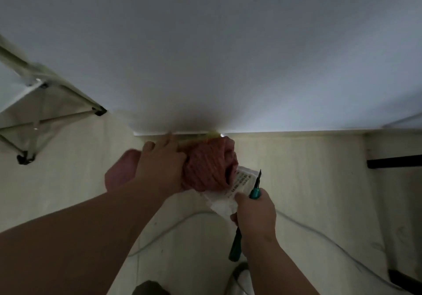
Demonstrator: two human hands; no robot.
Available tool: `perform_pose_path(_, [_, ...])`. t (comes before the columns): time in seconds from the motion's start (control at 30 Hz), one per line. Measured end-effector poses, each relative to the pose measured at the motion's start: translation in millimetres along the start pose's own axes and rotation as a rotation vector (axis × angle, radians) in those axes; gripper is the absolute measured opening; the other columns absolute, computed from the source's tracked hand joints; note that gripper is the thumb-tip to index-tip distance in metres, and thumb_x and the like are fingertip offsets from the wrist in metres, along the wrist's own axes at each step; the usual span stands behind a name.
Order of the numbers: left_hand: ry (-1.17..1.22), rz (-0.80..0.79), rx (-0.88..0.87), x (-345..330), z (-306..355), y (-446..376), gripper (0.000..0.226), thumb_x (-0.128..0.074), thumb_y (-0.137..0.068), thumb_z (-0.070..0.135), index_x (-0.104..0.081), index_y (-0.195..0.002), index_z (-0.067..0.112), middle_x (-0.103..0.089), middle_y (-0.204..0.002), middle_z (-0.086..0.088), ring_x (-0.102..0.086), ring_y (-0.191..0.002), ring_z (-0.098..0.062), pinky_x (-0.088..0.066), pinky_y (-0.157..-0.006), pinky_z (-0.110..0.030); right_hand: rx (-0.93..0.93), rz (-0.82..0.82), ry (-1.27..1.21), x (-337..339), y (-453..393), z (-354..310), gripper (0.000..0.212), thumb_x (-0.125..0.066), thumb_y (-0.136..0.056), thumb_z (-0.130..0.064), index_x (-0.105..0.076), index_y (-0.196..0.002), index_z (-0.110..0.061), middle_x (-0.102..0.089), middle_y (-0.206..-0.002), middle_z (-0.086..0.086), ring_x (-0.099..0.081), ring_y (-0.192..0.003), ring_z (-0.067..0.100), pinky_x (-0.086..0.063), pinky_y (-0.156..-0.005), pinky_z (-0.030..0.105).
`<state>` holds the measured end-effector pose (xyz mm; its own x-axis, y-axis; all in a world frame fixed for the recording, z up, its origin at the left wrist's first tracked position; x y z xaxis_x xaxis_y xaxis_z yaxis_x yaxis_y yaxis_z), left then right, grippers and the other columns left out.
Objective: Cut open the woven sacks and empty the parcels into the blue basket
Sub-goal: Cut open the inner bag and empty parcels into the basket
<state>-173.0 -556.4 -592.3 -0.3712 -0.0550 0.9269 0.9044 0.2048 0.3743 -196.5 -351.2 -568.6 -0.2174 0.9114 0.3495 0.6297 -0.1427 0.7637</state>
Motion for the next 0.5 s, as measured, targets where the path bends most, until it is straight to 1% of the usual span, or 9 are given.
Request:
perform_pose_path(0.07, [0.07,-0.006,0.042,-29,-9,-22,0.042,-0.057,-0.073,0.055,-0.074,-0.097,0.025,-0.05,-0.138,-0.017,-0.051,-0.118,-0.036,-0.045,-0.088,-0.043,0.008,-0.006,-0.007,-11,-28,7,0.006,-0.057,-0.091,-0.004,-0.058,-0.088,-0.01,-0.065,-0.089,0.013,-0.061,-0.07,0.025,-0.056,-0.061,0.038])
perform_pose_path(0.13, [0.27,-0.014,0.09,-51,-13,-39,0.051,-0.049,-0.08,0.053,-0.069,-0.113,0.02,-0.039,-0.148,-0.018,-0.049,-0.126,-0.036,-0.048,-0.095,-0.046,0.023,-0.003,0.008,-20,-51,12,0.006,-0.057,-0.09,-0.004,-0.058,-0.089,-0.01,-0.066,-0.09,0.013,-0.062,-0.07,0.025,-0.054,-0.058,0.034])
perform_pose_path(0.17, [0.327,-0.012,0.129,-61,-12,-45,0.054,-0.055,-0.079,0.054,-0.063,-0.122,0.022,-0.036,-0.15,-0.016,-0.047,-0.129,-0.033,-0.048,-0.097,-0.046,0.027,-0.004,0.014,-24,-61,14,0.006,-0.057,-0.09,-0.004,-0.058,-0.089,-0.01,-0.066,-0.09,0.013,-0.062,-0.069,0.025,-0.053,-0.057,0.033])
perform_pose_path(0.27, [0.363,-0.033,0.226,-90,0,-54,0.104,-0.074,-0.059,0.065,-0.033,-0.146,0.025,-0.041,-0.145,-0.009,-0.047,-0.127,-0.03,-0.04,-0.106,-0.044,0.023,-0.003,0.017,-34,-81,19,0.004,-0.057,-0.09,-0.005,-0.058,-0.09,-0.009,-0.064,-0.088,0.014,-0.059,-0.065,0.024,-0.049,-0.055,0.031])
perform_pose_path(0.3, [0.482,-0.087,0.24,-104,6,-57,0.112,-0.077,-0.06,0.061,-0.022,-0.15,0.022,-0.039,-0.146,-0.01,-0.045,-0.129,-0.031,-0.036,-0.109,-0.043,0.02,0.002,0.012,-37,-83,21,0.004,-0.057,-0.09,-0.005,-0.058,-0.089,-0.009,-0.063,-0.086,0.014,-0.058,-0.064,0.023,-0.049,-0.055,0.031])
perform_pose_path(0.37, [0.8,-0.242,0.227,-116,20,-53,0.098,-0.075,-0.077,0.043,-0.015,-0.151,0.02,-0.032,-0.151,-0.012,-0.043,-0.131,-0.03,-0.037,-0.109,-0.043,0.012,0.019,-0.003,-39,-83,23,0.008,-0.057,-0.09,-0.004,-0.058,-0.086,-0.01,-0.063,-0.085,0.014,-0.058,-0.065,0.024,-0.05,-0.057,0.032])
perform_pose_path(0.43, [0.948,-0.261,0.216,-109,28,-45,0.047,-0.052,-0.097,0.037,-0.042,-0.138,0.017,-0.045,-0.143,-0.01,-0.051,-0.121,-0.023,-0.042,-0.104,-0.035,0.013,0.062,-0.016,-36,-73,24,0.014,-0.056,-0.09,-0.003,-0.057,-0.083,-0.015,-0.064,-0.087,0.012,-0.061,-0.071,0.025,-0.054,-0.06,0.036])
perform_pose_path(0.47, [1.028,-0.263,0.226,-105,28,-36,0.035,-0.041,-0.102,0.034,-0.05,-0.128,0.013,-0.051,-0.135,-0.008,-0.053,-0.112,-0.018,-0.044,-0.096,-0.03,0.016,0.098,-0.016,-32,-66,23,0.016,-0.055,-0.09,-0.003,-0.056,-0.082,-0.018,-0.065,-0.087,0.01,-0.063,-0.075,0.025,-0.057,-0.064,0.04])
perform_pose_path(0.5, [1.012,-0.259,0.193,-99,32,-27,0.032,-0.039,-0.103,0.028,-0.05,-0.128,0.011,-0.053,-0.132,-0.008,-0.052,-0.108,-0.015,-0.042,-0.093,-0.028,0.016,0.137,-0.013,-26,-56,22,0.018,-0.055,-0.089,-0.004,-0.055,-0.081,-0.02,-0.065,-0.088,0.008,-0.065,-0.078,0.026,-0.059,-0.069,0.044])
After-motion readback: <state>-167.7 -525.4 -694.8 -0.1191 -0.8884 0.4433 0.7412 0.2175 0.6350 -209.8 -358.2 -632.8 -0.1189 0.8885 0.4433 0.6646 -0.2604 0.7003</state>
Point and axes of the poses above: each hand's wrist, its own y-axis away from the middle knuckle, its own x-axis out of the back of the hand, z = x × y, the point moved 1 cm from there along -y, towards the middle knuckle
